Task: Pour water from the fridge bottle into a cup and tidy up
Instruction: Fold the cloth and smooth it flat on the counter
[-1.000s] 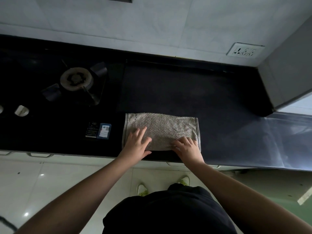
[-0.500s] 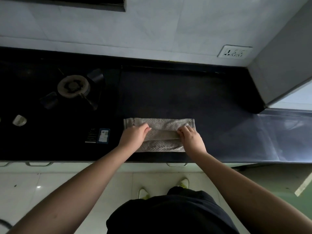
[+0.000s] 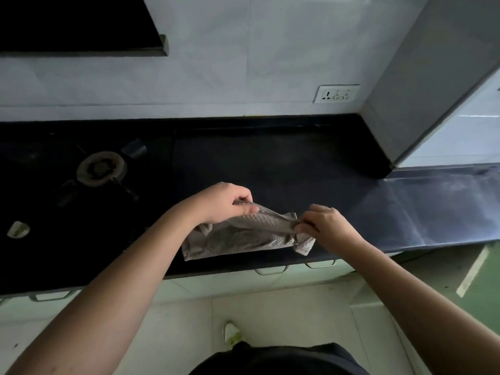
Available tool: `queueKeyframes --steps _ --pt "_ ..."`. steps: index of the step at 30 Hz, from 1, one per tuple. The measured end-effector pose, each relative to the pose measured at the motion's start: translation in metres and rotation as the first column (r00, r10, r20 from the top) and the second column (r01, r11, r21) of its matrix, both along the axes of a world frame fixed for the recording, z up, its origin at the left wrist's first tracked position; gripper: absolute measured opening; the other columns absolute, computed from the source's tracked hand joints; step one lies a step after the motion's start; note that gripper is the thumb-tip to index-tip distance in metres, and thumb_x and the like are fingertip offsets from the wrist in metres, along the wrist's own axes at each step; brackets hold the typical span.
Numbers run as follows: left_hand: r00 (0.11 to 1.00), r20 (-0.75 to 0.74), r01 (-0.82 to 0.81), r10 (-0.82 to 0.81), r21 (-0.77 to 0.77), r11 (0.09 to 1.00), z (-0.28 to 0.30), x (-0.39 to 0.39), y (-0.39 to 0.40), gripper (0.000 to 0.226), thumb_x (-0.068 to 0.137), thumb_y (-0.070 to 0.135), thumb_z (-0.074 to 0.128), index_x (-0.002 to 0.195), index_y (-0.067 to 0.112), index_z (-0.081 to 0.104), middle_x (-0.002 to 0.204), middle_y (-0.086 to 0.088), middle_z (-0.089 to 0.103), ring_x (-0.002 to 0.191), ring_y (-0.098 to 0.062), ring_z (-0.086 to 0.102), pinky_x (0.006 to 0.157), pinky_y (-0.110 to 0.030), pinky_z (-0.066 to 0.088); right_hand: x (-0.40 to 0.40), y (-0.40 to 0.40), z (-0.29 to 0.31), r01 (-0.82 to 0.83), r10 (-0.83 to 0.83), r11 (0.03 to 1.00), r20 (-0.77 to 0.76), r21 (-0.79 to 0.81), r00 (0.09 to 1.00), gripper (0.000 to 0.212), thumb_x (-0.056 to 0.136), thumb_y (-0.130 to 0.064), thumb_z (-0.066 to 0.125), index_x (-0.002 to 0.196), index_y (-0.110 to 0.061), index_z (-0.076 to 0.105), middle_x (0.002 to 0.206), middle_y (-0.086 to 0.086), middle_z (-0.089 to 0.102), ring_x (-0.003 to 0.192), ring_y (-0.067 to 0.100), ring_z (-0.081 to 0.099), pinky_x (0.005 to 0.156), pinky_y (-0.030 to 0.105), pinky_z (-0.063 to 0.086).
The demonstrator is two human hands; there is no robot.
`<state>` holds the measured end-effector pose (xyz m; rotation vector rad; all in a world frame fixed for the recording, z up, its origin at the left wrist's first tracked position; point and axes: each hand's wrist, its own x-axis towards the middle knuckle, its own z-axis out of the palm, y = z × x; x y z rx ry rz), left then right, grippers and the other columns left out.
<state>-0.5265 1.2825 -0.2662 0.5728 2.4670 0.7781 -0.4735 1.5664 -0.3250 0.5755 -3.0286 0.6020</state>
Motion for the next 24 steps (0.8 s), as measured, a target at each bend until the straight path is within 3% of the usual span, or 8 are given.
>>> queueKeyframes --steps 3,7,9,12,14,19,24 --pt "0.999 -0.030 0.021 -0.019 0.065 0.998 0.011 0.012 0.024 0.022 0.091 0.054 0.061 0.080 0.034 0.063 0.057 0.012 0.051 0.052 -0.005 0.045 0.058 -0.029 0.041 0.019 0.011 0.002 0.116 -0.120 0.989 -0.047 -0.087 0.992 0.019 0.087 -0.029 0.065 0.078 -0.012 0.069 0.078 -0.003 0.055 0.069 0.022 0.057 0.063 0.034 0.048" --pt "1.000 0.020 -0.002 -0.002 0.233 0.972 0.025 0.034 0.059 0.019 0.092 0.045 0.063 0.080 0.031 0.065 0.062 0.016 0.056 0.057 -0.001 0.046 0.067 -0.025 0.041 0.052 0.030 0.014 0.331 -0.295 0.902 0.163 -0.278 0.942 0.013 0.094 -0.022 0.062 0.081 -0.018 0.062 0.065 -0.010 0.053 0.058 0.003 0.049 0.055 0.016 0.036" --pt "0.998 0.062 -0.014 -0.005 0.297 0.955 0.031 0.051 0.080 0.018 0.094 0.040 0.064 0.080 0.028 0.065 0.066 0.014 0.061 0.061 -0.001 0.050 0.072 -0.026 0.043 0.070 0.042 0.018 0.413 -0.349 0.841 0.231 -0.350 0.908 0.019 0.095 -0.025 0.059 0.077 -0.027 0.056 0.060 -0.009 0.053 0.053 0.003 0.046 0.052 0.016 0.036" --pt "0.992 0.125 -0.035 -0.015 0.390 0.920 0.039 0.080 0.114 0.016 0.094 0.036 0.064 0.082 0.026 0.067 0.075 0.009 0.067 0.073 -0.005 0.059 0.081 -0.029 0.047 0.100 0.062 0.032 0.484 -0.377 0.746 0.309 -0.457 0.873 0.019 0.097 -0.027 0.057 0.077 -0.029 0.058 0.069 -0.007 0.061 0.064 0.004 0.054 0.061 0.019 0.042" --pt "0.984 0.172 -0.023 -0.054 0.421 0.907 0.047 0.100 0.135 0.015 0.093 0.039 0.063 0.082 0.030 0.065 0.073 0.011 0.065 0.071 -0.006 0.058 0.075 -0.024 0.046 0.121 0.077 0.043 0.514 -0.373 0.672 0.356 -0.534 0.857 0.015 0.097 -0.026 0.055 0.084 -0.027 0.062 0.075 -0.005 0.067 0.072 0.008 0.060 0.068 0.023 0.047" --pt "0.953 0.265 0.016 -0.144 0.431 0.902 0.060 0.145 0.194 0.014 0.094 0.039 0.061 0.086 0.028 0.064 0.072 0.012 0.065 0.064 -0.006 0.060 0.060 -0.018 0.046 0.170 0.123 0.064 0.545 -0.331 0.563 0.435 -0.621 0.837 0.018 0.099 -0.021 0.051 0.084 -0.017 0.059 0.061 -0.009 0.058 0.058 0.005 0.055 0.058 0.021 0.044" --pt "0.965 0.247 -0.030 -0.084 0.423 0.906 0.056 0.172 0.249 0.019 0.097 0.037 0.061 0.092 0.019 0.067 0.087 -0.007 0.071 0.078 -0.017 0.064 0.078 -0.043 0.052 0.208 0.167 0.068 0.595 -0.375 0.526 0.462 -0.607 0.804 0.024 0.098 -0.026 0.052 0.076 -0.017 0.055 0.059 -0.012 0.047 0.059 0.007 0.044 0.062 0.031 0.038"
